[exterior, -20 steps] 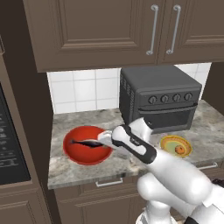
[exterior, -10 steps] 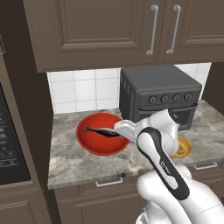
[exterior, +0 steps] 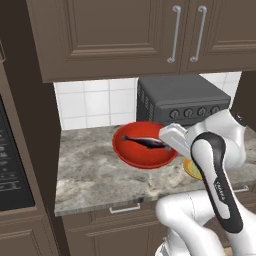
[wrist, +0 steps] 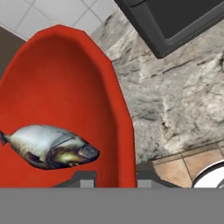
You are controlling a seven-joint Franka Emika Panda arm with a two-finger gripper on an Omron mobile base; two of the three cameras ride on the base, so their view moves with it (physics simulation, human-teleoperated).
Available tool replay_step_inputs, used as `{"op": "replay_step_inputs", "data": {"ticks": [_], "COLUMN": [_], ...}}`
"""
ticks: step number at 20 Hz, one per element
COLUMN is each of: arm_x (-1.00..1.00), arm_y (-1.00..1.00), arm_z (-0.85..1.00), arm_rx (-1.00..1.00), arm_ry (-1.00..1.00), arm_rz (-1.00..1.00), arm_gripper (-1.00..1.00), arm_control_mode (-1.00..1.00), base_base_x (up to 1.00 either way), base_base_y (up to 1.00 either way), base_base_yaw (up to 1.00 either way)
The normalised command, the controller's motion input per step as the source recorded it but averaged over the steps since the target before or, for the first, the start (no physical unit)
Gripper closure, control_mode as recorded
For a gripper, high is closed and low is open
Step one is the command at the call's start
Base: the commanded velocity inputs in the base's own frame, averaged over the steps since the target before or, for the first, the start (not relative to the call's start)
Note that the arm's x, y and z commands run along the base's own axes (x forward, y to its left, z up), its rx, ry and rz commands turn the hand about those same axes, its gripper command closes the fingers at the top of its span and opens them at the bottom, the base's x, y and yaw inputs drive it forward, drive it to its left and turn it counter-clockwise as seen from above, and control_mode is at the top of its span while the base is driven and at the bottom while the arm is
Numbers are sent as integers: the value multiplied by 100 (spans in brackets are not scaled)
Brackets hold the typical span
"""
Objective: Remove the tangerine from the bowl and place it on the small plate. Then place the bowl with only the fish in the microwave, close the door, and press the start button to microwave the fish.
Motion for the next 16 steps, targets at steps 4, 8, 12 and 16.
{"op": "replay_step_inputs", "data": {"ticks": [4, 8, 12, 16], "arm_x": [-50, -35, -44, -21], "arm_y": [-41, -23, -8, 1], "arm_z": [16, 1, 0, -5], "arm_rx": [0, 0, 0, 0], "arm_ry": [-1, -2, 0, 3], "arm_rz": [-11, -10, -9, -9], "arm_gripper": [100, 100, 100, 100], "arm_control_mode": [-100, -100, -100, -100], "base_base_x": [0, 0, 0, 0], "base_base_y": [0, 0, 0, 0], "base_base_yaw": [0, 0, 0, 0]}}
